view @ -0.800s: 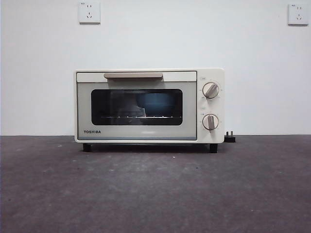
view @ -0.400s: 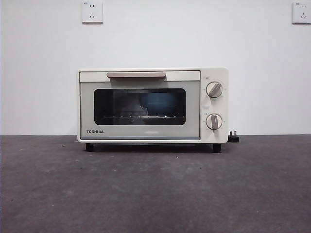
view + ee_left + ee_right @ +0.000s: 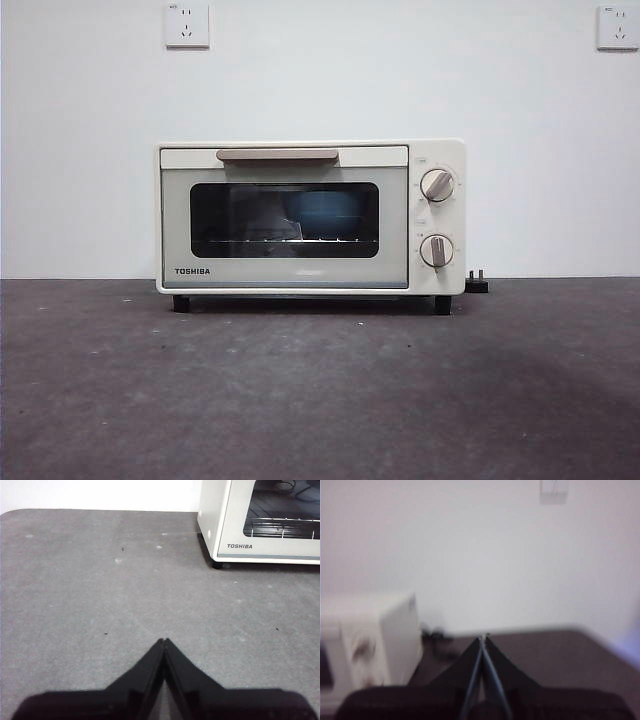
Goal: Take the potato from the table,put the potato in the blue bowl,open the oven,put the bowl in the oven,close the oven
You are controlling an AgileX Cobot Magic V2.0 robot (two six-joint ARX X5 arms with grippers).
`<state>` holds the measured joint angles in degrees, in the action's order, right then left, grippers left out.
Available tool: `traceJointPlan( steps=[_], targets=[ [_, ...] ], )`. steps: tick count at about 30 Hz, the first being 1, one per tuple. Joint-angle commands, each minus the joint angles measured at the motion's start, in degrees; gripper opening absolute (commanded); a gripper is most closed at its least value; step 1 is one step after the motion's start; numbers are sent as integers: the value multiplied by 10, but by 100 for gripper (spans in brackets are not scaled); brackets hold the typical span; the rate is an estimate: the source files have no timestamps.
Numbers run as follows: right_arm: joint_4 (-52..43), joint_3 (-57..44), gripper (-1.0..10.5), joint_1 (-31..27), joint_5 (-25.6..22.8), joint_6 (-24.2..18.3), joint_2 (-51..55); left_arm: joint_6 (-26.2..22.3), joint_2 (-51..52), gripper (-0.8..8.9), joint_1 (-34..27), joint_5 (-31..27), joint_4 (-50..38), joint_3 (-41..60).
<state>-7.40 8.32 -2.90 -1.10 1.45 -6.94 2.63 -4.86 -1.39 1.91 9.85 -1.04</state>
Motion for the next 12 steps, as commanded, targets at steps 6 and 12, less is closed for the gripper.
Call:
traceJointPlan(
  steps=[6,12],
  targets=[
    [70,-75,0,-2,12,23,66,3,-1,-4,-2,0,-2,5],
    [177,-75,0,-2,9,7,65,3,-2,-4,-2,0,-2,5]
  ],
)
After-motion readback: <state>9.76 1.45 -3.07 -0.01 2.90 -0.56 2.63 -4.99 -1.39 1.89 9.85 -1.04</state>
